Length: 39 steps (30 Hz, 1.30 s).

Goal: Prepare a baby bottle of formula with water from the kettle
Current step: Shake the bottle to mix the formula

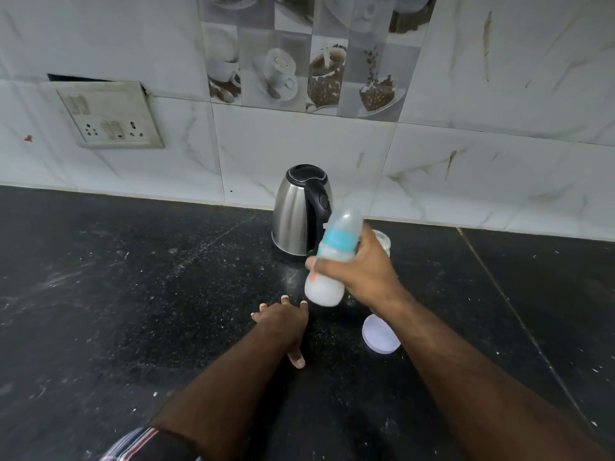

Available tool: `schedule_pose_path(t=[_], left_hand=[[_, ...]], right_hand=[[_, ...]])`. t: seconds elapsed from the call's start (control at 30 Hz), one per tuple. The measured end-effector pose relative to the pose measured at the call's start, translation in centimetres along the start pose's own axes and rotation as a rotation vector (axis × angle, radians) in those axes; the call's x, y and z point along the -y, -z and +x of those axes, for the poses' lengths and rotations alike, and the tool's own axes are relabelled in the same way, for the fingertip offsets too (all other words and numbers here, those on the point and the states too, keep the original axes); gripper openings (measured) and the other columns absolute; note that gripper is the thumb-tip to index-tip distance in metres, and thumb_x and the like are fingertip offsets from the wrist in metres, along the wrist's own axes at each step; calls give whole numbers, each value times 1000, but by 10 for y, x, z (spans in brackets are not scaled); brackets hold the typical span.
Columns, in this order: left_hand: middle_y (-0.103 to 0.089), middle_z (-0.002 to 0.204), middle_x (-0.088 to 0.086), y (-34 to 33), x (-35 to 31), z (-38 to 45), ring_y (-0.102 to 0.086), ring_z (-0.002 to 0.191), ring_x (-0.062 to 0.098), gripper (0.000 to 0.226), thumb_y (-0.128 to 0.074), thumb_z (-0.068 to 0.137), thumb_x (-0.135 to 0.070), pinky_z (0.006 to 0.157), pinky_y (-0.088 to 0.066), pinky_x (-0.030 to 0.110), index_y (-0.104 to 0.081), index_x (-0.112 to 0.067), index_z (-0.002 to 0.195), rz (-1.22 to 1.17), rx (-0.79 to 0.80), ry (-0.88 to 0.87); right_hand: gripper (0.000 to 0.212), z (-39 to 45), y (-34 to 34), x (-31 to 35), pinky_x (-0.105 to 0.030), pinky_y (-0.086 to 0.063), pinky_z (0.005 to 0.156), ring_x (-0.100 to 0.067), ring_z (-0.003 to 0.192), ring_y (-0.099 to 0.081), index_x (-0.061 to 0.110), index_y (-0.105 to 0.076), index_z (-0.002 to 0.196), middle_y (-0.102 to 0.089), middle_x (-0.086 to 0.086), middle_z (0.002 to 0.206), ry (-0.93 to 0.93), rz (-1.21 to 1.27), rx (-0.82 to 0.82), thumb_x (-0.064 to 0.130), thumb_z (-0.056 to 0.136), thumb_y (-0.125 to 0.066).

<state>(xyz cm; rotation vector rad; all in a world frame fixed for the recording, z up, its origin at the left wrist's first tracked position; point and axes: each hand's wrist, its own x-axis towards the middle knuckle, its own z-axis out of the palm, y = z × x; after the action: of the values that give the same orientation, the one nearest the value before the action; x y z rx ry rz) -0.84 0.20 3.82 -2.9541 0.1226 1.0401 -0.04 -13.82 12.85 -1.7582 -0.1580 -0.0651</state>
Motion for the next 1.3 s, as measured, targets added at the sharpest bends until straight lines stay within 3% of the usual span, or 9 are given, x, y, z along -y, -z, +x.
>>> schedule_pose_path(t=[0.13,0.27,0.4,0.57,0.7,0.83,0.97,1.13,1.3], left_hand=[[3,173,20,-1,1,1,-18,151,58,135,-92,74,-40,115,-30,74,6,-25,166,-10,-1,-1],[4,173,21,-1,1,3,-17,151,59,136,-92,74,-39,115,-30,75,7,-24,166,5,8,0],[3,173,20,-2,1,5,-19,151,58,137,-93,73,-41,114,-31,74,7,-25,166,-1,3,3],[5,173,20,0,1,5,-17,151,59,136,-93,73,-38,114,-30,76,5,-24,166,-5,20,2],[4,173,20,-1,1,3,-18,151,58,137,-93,73,-39,114,-30,75,7,-25,166,-11,12,2],[4,173,21,0,1,1,-17,151,60,134,-93,75,-36,114,-29,76,5,-24,166,-8,13,0],[3,173,20,0,1,0,-18,151,59,135,-92,74,-38,115,-29,75,6,-25,166,-18,2,-1],[4,172,22,-2,1,6,-18,150,60,136,-93,73,-39,113,-31,76,5,-24,166,8,5,-3],[7,173,20,-5,-1,12,-16,151,61,139,-94,71,-41,113,-25,80,8,-26,165,9,12,16]], right_hand=[[62,28,15,15,-31,-61,66,-13,77,-72,13,-54,114,-72,3,89,119,419,-285,20,63,-89],[74,4,4,-1,-41,-63,77,-20,89,-75,20,-59,116,-74,-3,103,-3,35,-2,30,54,-97],[67,25,13,16,-32,-60,68,-18,81,-71,17,-55,110,-69,-7,98,112,468,-284,31,54,-90],[72,-2,1,-6,-42,-64,76,-19,87,-75,22,-59,116,-73,-3,102,0,-1,-3,33,56,-96],[66,22,10,9,-36,-61,71,-19,79,-71,16,-58,108,-70,0,91,105,389,-292,36,54,-91],[82,0,-2,-8,-41,-64,78,-17,89,-75,21,-60,116,-75,-1,102,-15,5,-2,46,45,-92],[68,26,10,4,-32,-59,69,-13,77,-70,18,-55,109,-72,5,90,117,400,-297,37,53,-90],[75,6,0,-13,-31,-61,71,-12,87,-75,27,-59,111,-74,2,100,37,-6,1,47,47,-93],[66,16,4,-9,-41,-63,74,-20,84,-73,17,-64,105,-75,-2,93,-20,283,-91,39,50,-94]])
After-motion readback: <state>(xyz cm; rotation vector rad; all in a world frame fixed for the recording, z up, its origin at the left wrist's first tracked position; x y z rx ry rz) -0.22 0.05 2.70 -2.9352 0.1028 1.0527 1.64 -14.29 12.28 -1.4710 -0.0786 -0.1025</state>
